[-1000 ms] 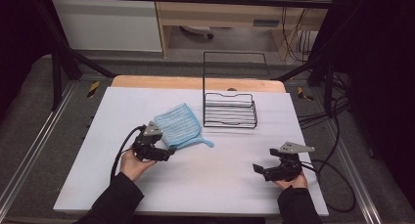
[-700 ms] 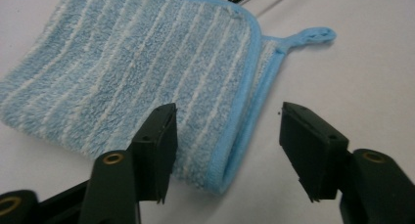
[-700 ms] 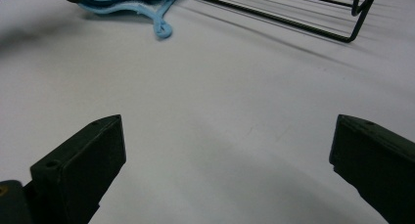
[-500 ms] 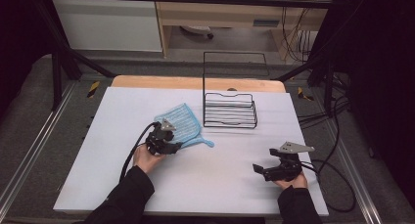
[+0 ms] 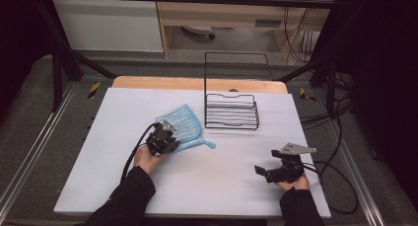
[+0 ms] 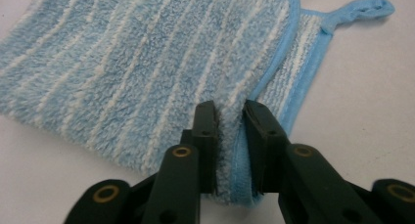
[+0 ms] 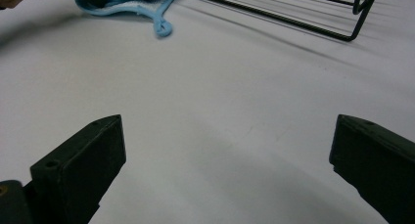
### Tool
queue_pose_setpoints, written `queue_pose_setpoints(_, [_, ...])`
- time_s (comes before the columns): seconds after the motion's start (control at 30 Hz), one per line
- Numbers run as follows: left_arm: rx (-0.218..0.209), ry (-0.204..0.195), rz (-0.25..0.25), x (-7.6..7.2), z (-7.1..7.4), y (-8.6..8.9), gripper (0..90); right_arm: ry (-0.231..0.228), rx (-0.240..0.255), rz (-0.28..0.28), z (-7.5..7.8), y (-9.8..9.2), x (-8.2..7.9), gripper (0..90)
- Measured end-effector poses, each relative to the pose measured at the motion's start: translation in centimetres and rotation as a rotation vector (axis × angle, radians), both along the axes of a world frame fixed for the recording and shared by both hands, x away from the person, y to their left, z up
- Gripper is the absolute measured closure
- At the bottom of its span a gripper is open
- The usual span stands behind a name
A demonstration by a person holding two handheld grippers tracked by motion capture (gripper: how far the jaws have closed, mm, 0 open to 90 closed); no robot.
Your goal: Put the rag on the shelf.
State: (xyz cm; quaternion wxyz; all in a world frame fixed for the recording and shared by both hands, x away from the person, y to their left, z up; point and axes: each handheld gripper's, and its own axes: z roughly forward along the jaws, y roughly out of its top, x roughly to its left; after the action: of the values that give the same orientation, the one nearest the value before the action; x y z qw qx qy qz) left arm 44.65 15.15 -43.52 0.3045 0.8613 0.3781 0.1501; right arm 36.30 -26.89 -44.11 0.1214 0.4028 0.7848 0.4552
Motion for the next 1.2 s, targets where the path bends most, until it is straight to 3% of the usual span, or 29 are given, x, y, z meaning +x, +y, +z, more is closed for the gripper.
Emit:
queue_pose_setpoints(0.27, [-0.008, 0.007, -0.015, 0.0, 0.2, 0.3, 83.3, 0.001, 0.0, 0.001, 0.0, 0.0, 0.0, 1.0])
queue_pose_setpoints(0.43, [0.0, -0.003, -0.031, -0.2, 0.4, 0.4, 84.9, 0.001, -0.001, 0.003, 0.0, 0.0, 0.0, 1.0])
queue_pose_setpoints(0.63, [-0.007, 0.013, -0.059, -0.7, 0.7, 1.0, 85.2, 0.003, 0.005, 0.003, 0.0, 0.0, 0.0, 1.2])
queue_pose_setpoints(0.97, [-0.026, 0.041, -0.153, -3.6, 0.9, 1.9, 85.3, 0.004, 0.005, 0.011, 0.1, 0.0, 0.0, 1.9])
queue_pose_setpoints(1.2, [-0.064, 0.058, -0.186, -6.0, 0.7, 2.5, 85.1, -0.009, -0.009, 0.018, 0.3, 0.6, -0.2, 2.0])
